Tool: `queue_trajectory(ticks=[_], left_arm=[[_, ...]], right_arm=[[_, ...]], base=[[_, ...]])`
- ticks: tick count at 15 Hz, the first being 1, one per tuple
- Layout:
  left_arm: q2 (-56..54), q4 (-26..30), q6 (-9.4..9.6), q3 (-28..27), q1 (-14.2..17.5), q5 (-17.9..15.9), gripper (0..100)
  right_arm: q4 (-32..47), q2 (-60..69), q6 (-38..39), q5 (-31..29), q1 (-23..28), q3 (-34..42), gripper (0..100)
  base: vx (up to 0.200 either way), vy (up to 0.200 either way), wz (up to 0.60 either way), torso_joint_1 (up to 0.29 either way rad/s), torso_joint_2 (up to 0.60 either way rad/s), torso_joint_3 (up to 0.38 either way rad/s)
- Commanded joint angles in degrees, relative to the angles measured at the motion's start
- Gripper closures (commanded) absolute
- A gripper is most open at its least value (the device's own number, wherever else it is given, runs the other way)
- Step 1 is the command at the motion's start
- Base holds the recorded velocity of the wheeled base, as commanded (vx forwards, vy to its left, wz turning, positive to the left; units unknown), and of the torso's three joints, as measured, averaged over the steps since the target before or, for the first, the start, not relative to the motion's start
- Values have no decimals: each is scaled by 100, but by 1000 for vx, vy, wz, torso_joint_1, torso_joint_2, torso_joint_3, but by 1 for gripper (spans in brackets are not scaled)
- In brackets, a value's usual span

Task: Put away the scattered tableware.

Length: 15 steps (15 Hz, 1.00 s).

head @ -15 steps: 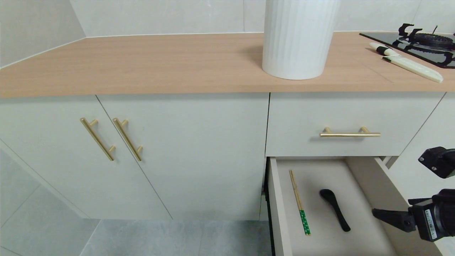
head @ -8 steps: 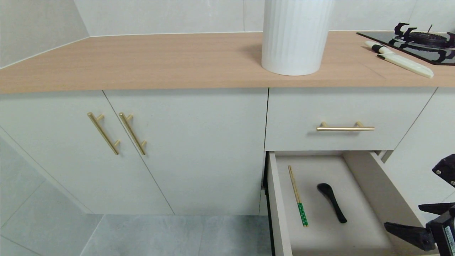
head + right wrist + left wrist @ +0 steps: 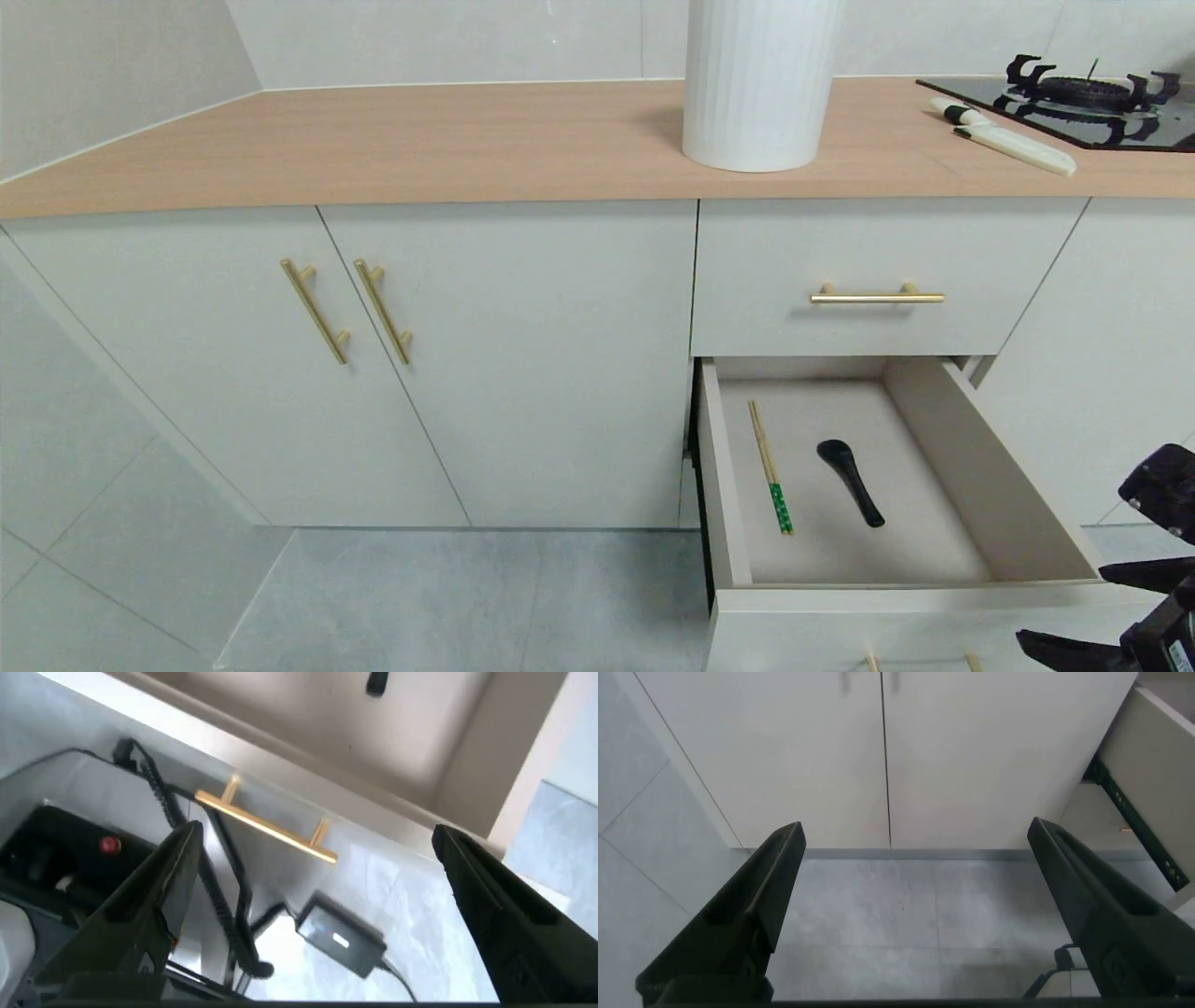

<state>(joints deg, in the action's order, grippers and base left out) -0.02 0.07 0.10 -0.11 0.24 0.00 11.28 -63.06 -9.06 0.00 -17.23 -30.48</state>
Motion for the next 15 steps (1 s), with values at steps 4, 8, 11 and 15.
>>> queue_trajectory(ticks=[4,8,11,15], left_arm=[[2,1,-1,2,2,0,0],[2,1,-1,2,2,0,0],[2,1,-1,2,2,0,0],[2,1,-1,2,2,0,0]], right_arm=[[68,-672,-140,158,-114,200,0],[59,-1006,-158,0,-404,270,0],[-3,-1314,36,-35,-404,209,0],[-152,-1709,1038,-290,-404,-187,0]], base=[[0,0,0,0,0,0],[0,0,0,0,0,0],[0,0,0,0,0,0],[0,0,0,0,0,0]])
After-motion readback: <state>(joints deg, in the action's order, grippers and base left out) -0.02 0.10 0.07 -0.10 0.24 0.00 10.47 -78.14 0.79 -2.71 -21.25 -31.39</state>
